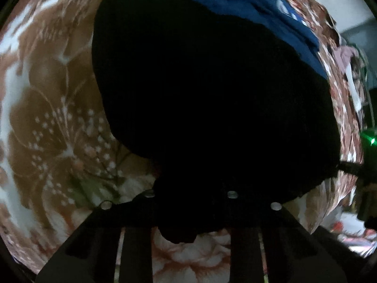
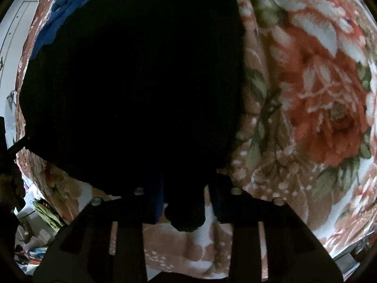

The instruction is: Fold large clothes

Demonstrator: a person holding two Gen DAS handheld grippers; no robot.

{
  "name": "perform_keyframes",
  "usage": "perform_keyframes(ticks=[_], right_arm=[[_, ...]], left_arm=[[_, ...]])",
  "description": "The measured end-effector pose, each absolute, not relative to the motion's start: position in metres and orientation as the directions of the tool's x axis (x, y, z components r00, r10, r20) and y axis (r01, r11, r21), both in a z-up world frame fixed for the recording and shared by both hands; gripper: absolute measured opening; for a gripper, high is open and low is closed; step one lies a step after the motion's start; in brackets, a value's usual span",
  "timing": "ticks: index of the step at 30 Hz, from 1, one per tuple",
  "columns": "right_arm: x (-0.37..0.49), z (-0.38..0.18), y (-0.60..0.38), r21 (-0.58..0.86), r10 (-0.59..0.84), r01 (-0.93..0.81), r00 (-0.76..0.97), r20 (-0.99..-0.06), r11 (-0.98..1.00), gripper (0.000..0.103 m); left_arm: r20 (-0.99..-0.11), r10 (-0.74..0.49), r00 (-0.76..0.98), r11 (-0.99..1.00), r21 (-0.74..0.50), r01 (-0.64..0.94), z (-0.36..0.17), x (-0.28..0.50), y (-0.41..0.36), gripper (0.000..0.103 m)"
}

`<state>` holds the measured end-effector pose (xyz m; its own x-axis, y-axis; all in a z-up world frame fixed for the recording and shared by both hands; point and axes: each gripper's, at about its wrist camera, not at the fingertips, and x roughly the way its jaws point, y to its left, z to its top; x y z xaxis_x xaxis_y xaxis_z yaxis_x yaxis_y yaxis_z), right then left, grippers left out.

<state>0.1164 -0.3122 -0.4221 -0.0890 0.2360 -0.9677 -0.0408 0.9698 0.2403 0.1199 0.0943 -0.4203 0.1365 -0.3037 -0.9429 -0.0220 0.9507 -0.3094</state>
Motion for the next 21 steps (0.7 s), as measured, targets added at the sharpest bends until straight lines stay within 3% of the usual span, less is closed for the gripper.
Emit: perform_keyframes(ticks=[13,21], right_arm=[[0.125,-0.341,-0.305,0.296,0.292,-0.08,-0.063,-0.954,0.952,0.018],[0.161,-0.32,-0.296,0.312,0.315,-0.15,-0.002,-0.949,0.938,0.017]], left_arm=[[-0.956,-0.203,0.21,0.978,-0.187,0.092,-0.351,0.147,0.075,0.017],[-0.933,-0.271,0.236,0.963,-0.266,0.054,-0.338,0.164,0.079,0.016]])
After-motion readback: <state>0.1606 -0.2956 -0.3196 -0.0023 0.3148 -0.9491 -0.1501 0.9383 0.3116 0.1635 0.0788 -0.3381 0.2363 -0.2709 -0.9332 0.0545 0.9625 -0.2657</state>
